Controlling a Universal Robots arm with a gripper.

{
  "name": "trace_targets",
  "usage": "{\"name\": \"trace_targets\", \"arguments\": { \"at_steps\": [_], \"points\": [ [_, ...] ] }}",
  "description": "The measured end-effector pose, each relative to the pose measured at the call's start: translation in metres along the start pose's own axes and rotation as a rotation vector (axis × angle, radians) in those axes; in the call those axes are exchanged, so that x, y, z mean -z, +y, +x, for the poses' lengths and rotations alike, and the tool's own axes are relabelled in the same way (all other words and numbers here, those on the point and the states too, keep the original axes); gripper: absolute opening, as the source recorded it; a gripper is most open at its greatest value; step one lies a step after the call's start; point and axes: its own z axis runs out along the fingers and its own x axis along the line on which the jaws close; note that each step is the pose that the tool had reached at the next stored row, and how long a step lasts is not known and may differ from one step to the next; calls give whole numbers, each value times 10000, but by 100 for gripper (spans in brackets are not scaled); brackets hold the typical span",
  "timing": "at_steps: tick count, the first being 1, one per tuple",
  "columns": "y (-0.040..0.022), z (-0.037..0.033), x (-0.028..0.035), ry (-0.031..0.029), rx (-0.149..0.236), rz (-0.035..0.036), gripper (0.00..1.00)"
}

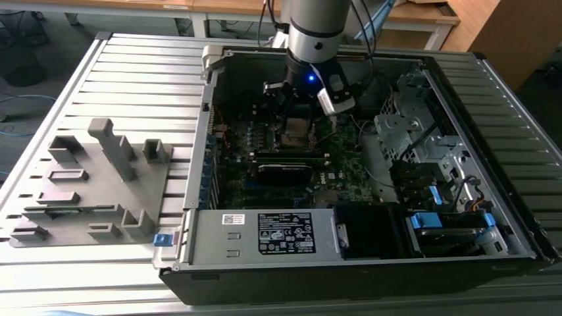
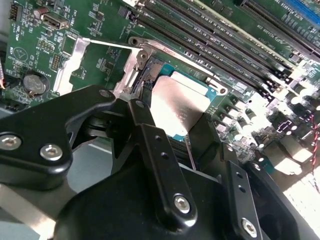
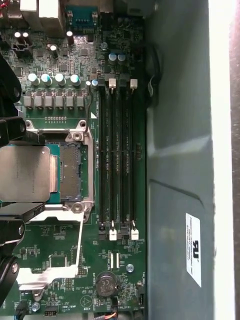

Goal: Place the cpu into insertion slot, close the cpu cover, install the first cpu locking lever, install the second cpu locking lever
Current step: 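Place the cpu into insertion slot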

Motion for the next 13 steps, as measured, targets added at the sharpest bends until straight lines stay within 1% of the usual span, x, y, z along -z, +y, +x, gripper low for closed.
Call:
{"name": "trace_targets", "arguments": {
  "at_steps": [6,10,13],
  "points": [
    [50,1,-31,-2,8,39,54],
    [54,0,-57,-2,9,66,54],
    [53,1,-61,-1,8,72,54]
  ]
}}
